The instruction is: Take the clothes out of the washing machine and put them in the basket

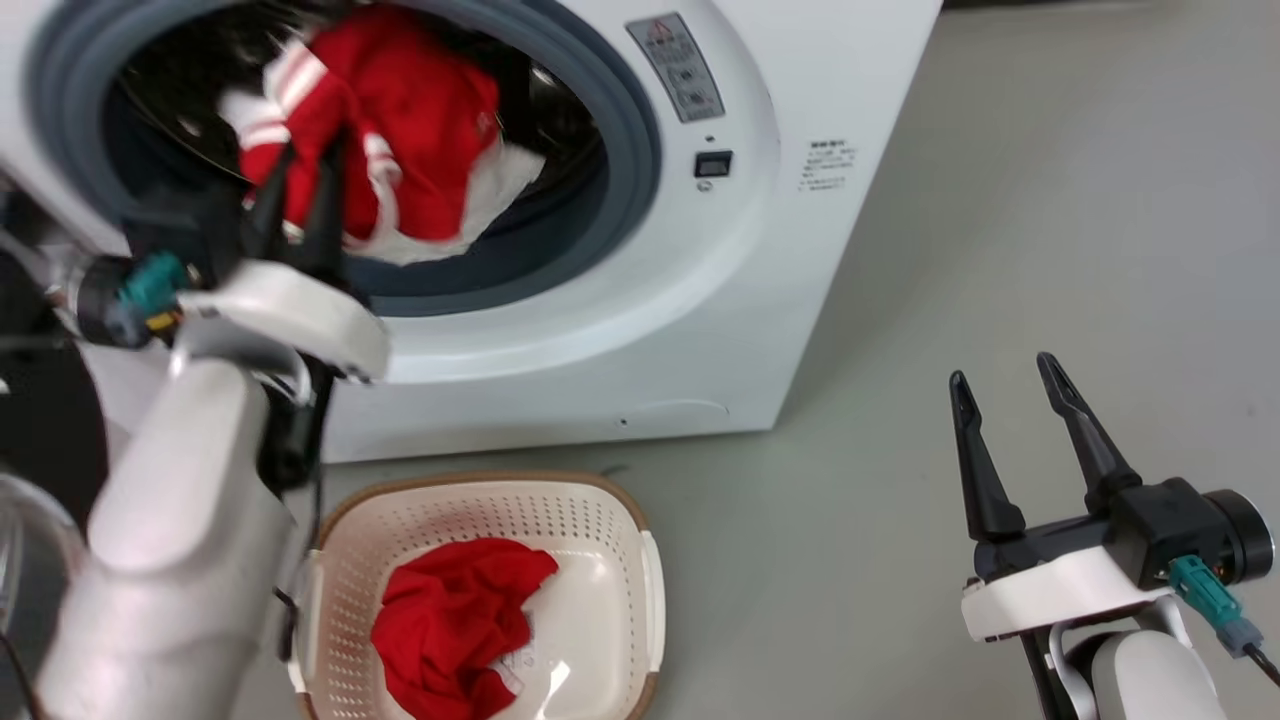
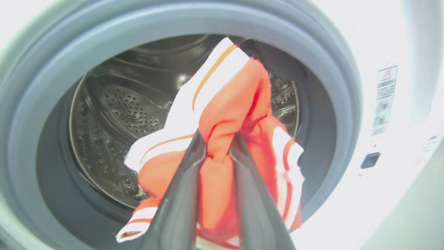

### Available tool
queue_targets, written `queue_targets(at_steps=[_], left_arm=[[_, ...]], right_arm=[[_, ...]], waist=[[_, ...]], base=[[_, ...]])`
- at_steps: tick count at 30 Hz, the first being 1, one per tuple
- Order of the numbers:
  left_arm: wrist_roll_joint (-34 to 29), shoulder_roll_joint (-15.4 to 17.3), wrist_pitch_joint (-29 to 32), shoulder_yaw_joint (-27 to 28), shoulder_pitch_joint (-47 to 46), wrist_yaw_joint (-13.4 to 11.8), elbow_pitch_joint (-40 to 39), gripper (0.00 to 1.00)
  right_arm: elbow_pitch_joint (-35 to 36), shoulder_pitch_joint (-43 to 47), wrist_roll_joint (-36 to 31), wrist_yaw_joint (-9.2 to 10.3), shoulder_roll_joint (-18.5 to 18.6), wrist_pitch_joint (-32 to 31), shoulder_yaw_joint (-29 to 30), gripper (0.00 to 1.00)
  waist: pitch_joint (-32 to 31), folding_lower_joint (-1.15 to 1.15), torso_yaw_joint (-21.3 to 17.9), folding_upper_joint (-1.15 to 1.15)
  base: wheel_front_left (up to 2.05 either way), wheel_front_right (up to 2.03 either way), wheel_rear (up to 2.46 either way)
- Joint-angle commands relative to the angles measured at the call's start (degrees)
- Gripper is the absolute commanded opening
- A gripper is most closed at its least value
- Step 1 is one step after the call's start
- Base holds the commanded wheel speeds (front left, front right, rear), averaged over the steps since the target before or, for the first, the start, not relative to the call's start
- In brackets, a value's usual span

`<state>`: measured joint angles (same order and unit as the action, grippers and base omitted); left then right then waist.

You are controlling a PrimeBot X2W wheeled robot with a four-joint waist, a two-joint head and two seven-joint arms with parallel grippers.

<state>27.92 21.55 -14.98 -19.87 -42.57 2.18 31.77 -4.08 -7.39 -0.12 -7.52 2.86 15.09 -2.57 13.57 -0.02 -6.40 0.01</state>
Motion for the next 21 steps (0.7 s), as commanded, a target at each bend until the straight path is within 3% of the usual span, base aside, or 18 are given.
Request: queue_targets(at_steps=[1,8,12,21], left_arm=[[-0.8,-0.7,-0.3,1.1,3.0,-0.6,-3.6,0.0],[-2.5,-3.5,-0.3,4.6,16.0,-0.5,-18.9,0.0],[-2.2,-4.1,-0.1,3.4,22.0,0.2,-24.0,0.0],[-2.6,-4.2,2.4,-1.2,27.8,1.3,-24.4,0.0]], right_arm=[[-0.4,0.8,-0.5,0.06,0.0,0.1,0.2,1.0],[-0.7,2.4,-0.7,0.06,0.0,0.1,0.7,1.0],[-0.7,3.1,-1.2,0.06,0.0,0.1,0.9,1.0],[0.1,1.0,-1.8,0.06,0.0,0.1,1.3,1.0]], waist=[[-2.2,0.02,1.7,-0.01],[-4.8,0.02,3.6,-0.01],[-5.0,0.02,4.6,-0.01],[-0.8,0.02,5.4,-0.01]], base=[[0.0,0.0,0.0],[0.0,0.0,0.0],[0.0,0.0,0.0],[0.0,0.0,0.0]])
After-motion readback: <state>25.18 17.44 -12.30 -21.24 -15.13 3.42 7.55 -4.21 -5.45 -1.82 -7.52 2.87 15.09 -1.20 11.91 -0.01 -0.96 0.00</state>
